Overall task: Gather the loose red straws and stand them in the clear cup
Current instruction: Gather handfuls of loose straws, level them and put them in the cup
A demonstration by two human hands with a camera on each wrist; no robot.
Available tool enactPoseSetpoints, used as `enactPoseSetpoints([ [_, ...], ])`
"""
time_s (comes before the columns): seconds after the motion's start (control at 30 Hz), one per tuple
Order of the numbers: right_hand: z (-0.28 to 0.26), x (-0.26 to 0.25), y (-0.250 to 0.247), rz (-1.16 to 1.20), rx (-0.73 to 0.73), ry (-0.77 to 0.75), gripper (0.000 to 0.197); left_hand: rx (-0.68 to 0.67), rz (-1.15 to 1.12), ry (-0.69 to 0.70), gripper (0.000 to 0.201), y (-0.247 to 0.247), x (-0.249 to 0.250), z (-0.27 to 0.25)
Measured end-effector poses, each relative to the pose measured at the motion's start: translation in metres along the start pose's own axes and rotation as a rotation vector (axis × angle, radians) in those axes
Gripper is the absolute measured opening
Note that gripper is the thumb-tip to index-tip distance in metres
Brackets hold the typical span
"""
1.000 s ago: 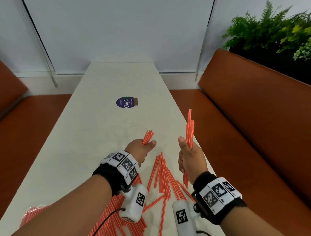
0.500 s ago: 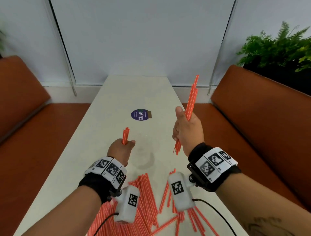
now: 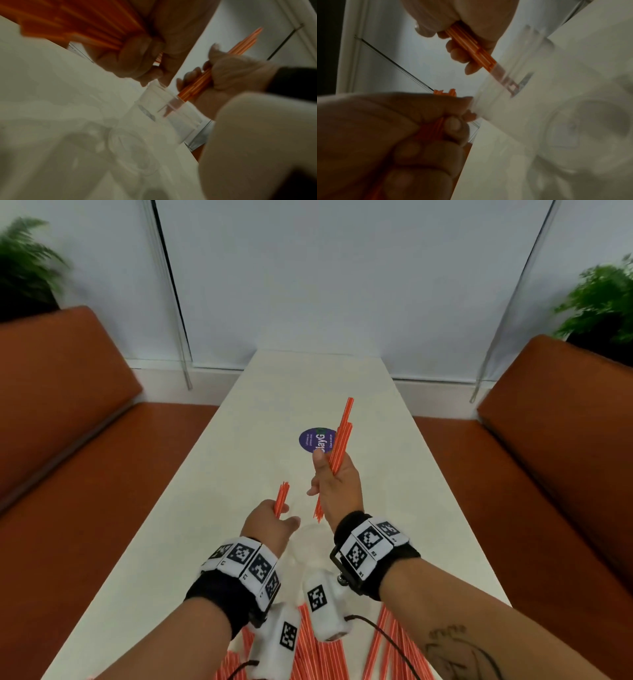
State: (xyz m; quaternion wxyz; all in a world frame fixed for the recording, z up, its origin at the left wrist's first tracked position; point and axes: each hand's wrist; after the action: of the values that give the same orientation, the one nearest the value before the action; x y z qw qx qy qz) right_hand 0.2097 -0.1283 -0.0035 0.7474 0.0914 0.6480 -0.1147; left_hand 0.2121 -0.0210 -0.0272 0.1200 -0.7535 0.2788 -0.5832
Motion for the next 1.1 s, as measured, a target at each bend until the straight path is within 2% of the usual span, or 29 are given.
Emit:
enactPoseSetpoints([
  [0.17,0.002,0.013,0.0,-0.128,-0.04,-0.003,0.027,0.003,0.024,0.011,0.033,-0.002,-0.002,0.0],
  [0.37,0.003,0.011,-0.006,-0.217,0.018,0.021,0.012,0.001,0.009,-0.012,0.035,0.001,0.003,-0.003],
  [0.5,0.004,-0.005,-0.017,-0.33,0.01,0.015,0.02,0.017,-0.045,0.033,0.023,-0.004,0.006,-0.008],
  [0.57,-0.001,-0.016,-0.024,-0.344,0.024,-0.019,0.019,0.001,-0.142,0.081,0.02,-0.008,0.01,-0.013],
  [0.67,-0.023,-0.032,-0.034,-0.269,0.025,-0.058,0.012,-0.06,-0.437,0.122,0.035,-0.014,0.023,-0.027],
  [0.73,-0.047,-0.034,-0.039,-0.171,-0.031,-0.009,0.016,-0.141,-0.698,0.157,0.039,-0.017,0.032,-0.037],
  [0.83,-0.086,-0.025,-0.042,-0.07,-0.17,0.17,0.011,-0.209,-1.029,0.222,0.043,-0.016,0.04,-0.048],
  [0.9,-0.104,-0.016,-0.042,0.002,-0.245,0.299,0.024,-0.213,-1.177,0.241,0.043,-0.012,0.045,-0.053],
  [1.0,-0.114,-0.008,-0.044,0.131,-0.303,0.455,0.048,-0.192,-1.229,0.267,0.042,0.0,0.052,-0.064],
  [1.1,-0.113,-0.006,-0.043,0.267,-0.292,0.461,0.065,-0.164,-1.099,0.248,0.043,0.02,0.055,-0.076],
])
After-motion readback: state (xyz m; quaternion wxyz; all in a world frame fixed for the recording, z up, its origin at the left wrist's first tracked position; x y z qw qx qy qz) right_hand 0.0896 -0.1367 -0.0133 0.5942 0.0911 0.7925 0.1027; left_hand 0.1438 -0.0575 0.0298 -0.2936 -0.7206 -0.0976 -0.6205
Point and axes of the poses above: each hand's wrist, its own z-axis towards the middle knuckle, its own y-axis out of the palm, x = y × z, and after that the axes turned 7 degrees about -x, right-handed
